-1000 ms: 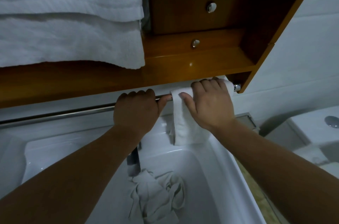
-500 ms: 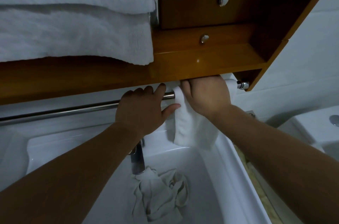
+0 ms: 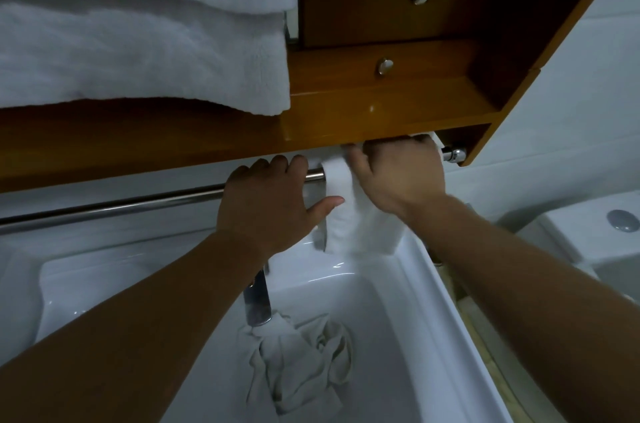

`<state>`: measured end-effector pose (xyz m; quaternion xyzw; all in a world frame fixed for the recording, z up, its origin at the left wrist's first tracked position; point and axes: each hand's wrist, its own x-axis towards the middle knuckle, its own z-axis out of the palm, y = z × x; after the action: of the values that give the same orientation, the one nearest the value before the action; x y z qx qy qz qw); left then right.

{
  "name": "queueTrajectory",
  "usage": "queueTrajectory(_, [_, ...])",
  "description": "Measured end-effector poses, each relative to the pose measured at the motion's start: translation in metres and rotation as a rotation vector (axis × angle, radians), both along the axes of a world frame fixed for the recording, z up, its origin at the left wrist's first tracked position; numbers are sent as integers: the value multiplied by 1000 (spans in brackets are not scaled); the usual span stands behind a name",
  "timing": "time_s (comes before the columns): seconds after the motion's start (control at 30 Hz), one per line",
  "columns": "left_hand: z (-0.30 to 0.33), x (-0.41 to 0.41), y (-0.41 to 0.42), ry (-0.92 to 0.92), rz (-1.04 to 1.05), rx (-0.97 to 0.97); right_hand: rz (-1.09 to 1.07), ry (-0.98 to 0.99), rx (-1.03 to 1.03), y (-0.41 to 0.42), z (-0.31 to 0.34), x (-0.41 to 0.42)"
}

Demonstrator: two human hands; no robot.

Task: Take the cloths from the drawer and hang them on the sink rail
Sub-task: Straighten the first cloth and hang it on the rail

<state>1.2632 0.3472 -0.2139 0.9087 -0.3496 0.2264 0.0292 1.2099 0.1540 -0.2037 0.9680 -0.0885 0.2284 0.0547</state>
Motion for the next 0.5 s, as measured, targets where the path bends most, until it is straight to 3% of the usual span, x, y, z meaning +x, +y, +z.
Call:
queueTrajectory(0.13, [1, 0, -1, 6, 3, 10, 44, 192, 337, -9, 19, 19])
queueTrajectory(0.23, [2, -2, -2, 15, 15, 13, 67, -13, 55, 1, 8, 3])
queueTrajectory(0.3, [2, -1, 0, 19, 7, 27, 90, -143, 5, 8, -4, -13])
queueTrajectory(0.5, [1, -1, -1, -8, -17, 26, 27, -92, -34, 12, -23, -20])
